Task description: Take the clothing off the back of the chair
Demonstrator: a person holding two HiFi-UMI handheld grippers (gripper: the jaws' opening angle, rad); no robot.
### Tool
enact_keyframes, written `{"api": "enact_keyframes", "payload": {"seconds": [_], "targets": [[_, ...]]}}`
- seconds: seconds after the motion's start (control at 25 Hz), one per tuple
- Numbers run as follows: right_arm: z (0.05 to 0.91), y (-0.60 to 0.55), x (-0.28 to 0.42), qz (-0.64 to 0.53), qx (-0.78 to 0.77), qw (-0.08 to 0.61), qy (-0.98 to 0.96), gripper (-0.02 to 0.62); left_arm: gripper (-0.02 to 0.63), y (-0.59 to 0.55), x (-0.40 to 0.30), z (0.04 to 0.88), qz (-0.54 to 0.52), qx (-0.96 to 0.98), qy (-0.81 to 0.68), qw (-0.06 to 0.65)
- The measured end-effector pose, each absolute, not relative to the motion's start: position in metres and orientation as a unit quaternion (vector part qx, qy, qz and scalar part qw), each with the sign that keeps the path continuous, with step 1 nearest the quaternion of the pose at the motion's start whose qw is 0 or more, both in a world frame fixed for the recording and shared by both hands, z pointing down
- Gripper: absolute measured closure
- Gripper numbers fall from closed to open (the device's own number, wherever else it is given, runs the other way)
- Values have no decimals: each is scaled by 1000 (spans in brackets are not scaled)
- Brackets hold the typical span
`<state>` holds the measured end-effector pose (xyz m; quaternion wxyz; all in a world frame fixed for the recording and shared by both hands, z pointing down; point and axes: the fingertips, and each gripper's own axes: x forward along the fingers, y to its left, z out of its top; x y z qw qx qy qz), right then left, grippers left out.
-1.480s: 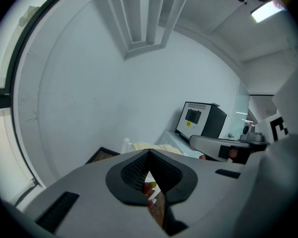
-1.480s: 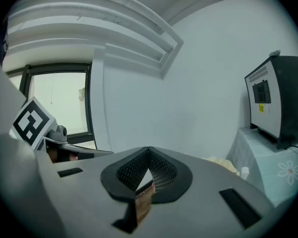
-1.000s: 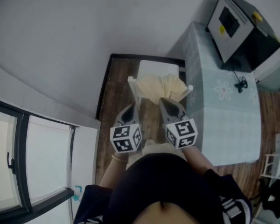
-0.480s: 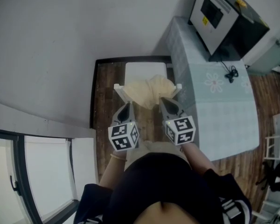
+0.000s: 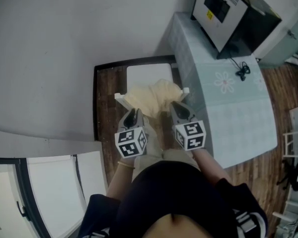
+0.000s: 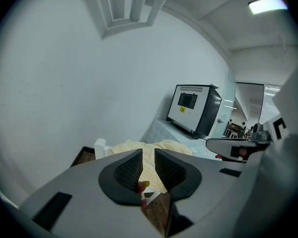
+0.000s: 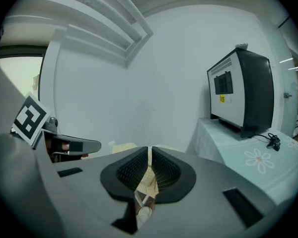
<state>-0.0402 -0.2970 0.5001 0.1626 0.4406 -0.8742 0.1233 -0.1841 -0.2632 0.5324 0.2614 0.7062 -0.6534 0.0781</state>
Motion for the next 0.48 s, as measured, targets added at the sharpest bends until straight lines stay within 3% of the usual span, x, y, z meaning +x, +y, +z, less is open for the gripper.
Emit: {"api": "enact_keyframes", "payload": {"seconds": [0.12,0.24,0.48], "targets": [[506,-308,-32,133,455,161,-866,563,489,-275,-180,537,84,716,-643,260],[515,-318,-28,143,463,167,-859,480,423,-288,-181,543,91,719,-639,258],[536,-334,-21,161,480,184,-843,411,355,-305,-185,563,112,717,-638,259]]}}
